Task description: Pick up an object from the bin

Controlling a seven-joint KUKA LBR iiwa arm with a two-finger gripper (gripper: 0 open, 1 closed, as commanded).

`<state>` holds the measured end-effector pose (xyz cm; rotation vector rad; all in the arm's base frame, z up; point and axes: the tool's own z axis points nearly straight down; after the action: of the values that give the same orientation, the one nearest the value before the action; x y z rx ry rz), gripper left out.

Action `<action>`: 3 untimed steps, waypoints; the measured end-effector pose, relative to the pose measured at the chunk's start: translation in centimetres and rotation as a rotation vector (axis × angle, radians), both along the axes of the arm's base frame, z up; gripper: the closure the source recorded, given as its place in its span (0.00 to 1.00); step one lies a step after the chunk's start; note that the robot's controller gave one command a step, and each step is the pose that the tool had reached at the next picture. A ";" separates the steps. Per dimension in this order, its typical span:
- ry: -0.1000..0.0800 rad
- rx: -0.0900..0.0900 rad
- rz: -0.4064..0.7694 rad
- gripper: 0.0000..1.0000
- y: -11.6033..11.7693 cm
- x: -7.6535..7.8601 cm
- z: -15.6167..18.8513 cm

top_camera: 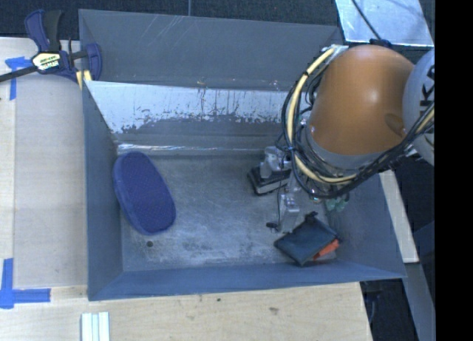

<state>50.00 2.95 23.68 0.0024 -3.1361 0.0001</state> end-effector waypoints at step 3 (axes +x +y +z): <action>-0.043 0.010 0.113 0.00 -7.8 12.2 -15.3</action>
Offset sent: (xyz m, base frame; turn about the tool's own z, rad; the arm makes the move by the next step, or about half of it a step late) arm 0.0461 -0.0679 -0.1065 0.0026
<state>62.24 -4.89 8.40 0.1814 -3.1739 -0.0150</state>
